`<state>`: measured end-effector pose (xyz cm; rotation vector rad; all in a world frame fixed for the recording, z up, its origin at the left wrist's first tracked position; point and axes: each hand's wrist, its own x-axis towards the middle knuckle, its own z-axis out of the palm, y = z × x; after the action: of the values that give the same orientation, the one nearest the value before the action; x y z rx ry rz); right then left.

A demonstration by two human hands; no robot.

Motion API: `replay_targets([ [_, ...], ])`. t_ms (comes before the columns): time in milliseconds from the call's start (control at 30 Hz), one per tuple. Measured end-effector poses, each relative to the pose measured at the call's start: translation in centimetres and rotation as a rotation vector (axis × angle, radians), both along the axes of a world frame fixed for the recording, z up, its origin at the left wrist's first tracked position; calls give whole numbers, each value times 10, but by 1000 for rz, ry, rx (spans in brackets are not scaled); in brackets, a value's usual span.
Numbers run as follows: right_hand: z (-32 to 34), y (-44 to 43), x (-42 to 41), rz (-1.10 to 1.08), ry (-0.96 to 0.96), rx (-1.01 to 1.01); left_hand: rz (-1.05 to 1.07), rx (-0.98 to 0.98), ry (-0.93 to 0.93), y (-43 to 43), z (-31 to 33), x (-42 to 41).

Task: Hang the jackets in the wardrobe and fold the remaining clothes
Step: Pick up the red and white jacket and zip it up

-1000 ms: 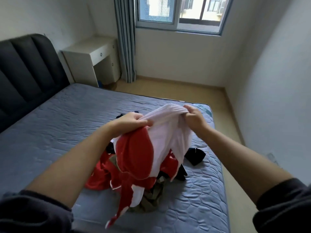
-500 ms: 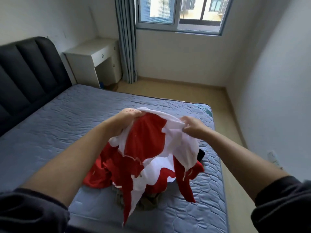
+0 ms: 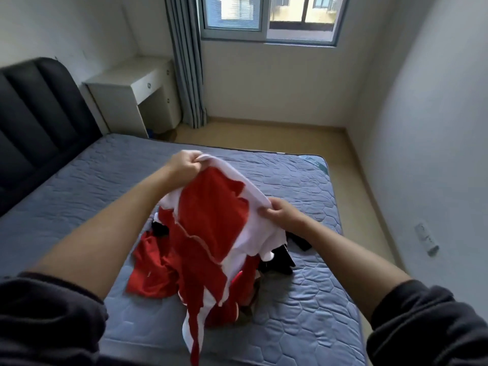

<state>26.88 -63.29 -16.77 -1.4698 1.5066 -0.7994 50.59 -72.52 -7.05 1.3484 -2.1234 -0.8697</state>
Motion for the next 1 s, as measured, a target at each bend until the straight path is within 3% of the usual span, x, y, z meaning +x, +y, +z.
replay_targets([
  [100,19,-7,11,-103,-198,-47,78,-22,-351,-17,-30,28],
  [200,36,-14,32,-146,-339,-4,62,-34,-439,-16,-60,26],
  [400,69,-37,37,-590,-499,104,69,-232,85,16,-74,3],
  [433,73,-38,34,-626,-604,130,19,-173,157,23,-74,-1],
  [500,81,-39,31,-679,-792,133,-123,145,316,37,-76,-10],
  [567,89,-38,27,-731,-850,98,-225,399,316,44,-82,-18],
  [667,98,-33,21,-736,-862,21,-292,407,238,47,-98,-27],
  [833,103,-14,-7,-827,-719,-14,-103,350,510,35,-85,-29],
  [1000,91,16,-32,-709,-85,112,-84,-179,193,14,-42,-25],
])
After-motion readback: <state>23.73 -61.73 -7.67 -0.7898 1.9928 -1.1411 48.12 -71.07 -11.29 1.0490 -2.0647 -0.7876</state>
